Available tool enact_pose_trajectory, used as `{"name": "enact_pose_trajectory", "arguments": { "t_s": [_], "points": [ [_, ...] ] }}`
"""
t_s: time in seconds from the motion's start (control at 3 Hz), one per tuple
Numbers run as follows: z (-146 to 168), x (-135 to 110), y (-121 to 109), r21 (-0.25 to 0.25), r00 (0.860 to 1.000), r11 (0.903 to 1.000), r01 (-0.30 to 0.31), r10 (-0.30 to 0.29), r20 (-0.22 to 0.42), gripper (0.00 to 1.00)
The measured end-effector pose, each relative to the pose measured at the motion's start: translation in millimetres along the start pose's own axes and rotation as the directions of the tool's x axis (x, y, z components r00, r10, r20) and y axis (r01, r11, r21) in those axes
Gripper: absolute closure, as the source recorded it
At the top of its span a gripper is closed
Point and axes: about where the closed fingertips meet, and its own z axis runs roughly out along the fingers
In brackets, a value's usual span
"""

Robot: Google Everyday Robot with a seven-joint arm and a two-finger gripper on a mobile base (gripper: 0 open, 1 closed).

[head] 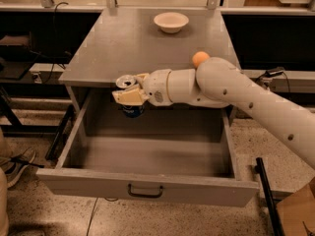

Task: Place pepsi can into top drawer

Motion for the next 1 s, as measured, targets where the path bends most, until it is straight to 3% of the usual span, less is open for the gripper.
{"name": "enact_pose_trajectory", "arguments": {
  "t_s": [0.33,1.0],
  "points": [
    [0,0,0,0.000,1.000,1.0000,0.000,0.000,0.000,1.00],
    [31,74,13,-0.049,0.995,0.9963,-0.071,0.075,0.070,1.00]
  ]
}}
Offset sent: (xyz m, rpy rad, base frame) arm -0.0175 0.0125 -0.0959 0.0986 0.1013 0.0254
